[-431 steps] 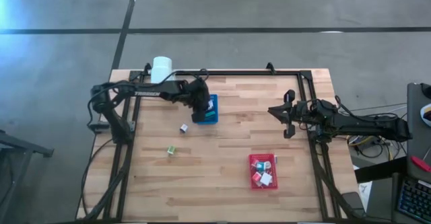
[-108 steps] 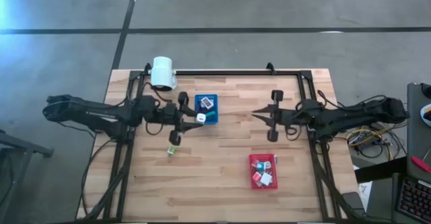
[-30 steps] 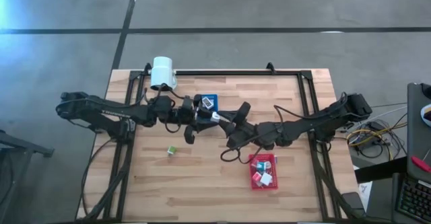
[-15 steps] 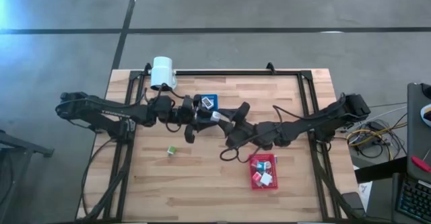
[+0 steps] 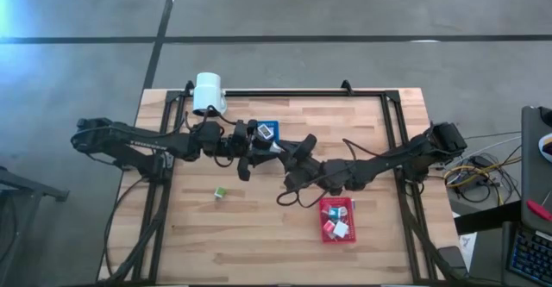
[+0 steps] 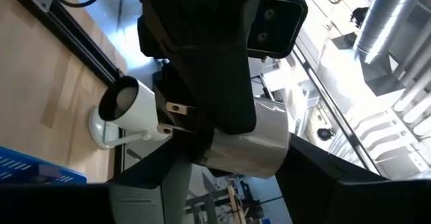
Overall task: Pick & Place Office items
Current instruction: Put the white and black charger adapter into the red bin
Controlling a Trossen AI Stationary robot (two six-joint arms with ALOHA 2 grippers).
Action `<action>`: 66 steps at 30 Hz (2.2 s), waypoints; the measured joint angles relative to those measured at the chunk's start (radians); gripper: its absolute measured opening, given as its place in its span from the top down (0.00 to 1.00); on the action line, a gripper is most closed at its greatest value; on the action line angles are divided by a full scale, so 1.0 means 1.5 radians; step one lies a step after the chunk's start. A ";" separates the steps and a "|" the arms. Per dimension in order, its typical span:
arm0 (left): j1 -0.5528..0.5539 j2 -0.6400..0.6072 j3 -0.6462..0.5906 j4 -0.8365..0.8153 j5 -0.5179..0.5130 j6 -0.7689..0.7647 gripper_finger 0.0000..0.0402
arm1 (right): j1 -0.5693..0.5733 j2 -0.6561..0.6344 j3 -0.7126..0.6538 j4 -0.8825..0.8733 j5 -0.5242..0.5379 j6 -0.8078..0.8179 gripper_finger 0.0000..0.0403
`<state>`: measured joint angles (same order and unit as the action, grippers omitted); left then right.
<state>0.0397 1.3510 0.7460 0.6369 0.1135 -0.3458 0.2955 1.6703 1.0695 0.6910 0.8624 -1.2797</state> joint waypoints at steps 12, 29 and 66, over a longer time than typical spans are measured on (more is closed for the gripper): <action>0.001 0.000 0.000 -0.008 0.000 0.007 0.67 | 0.005 0.000 -0.003 -0.003 0.007 0.004 0.62; 0.002 -0.064 0.001 -0.086 0.004 0.078 0.19 | 0.020 -0.008 -0.011 -0.002 0.025 0.003 0.62; 0.002 -0.681 -0.462 -0.244 -0.156 0.430 0.96 | 0.061 -0.432 -0.182 -0.431 -0.256 0.614 0.62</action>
<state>0.0429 0.3301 0.0530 0.2703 -0.1204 0.2994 0.3862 1.0229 0.7959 0.0446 0.4785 -0.3583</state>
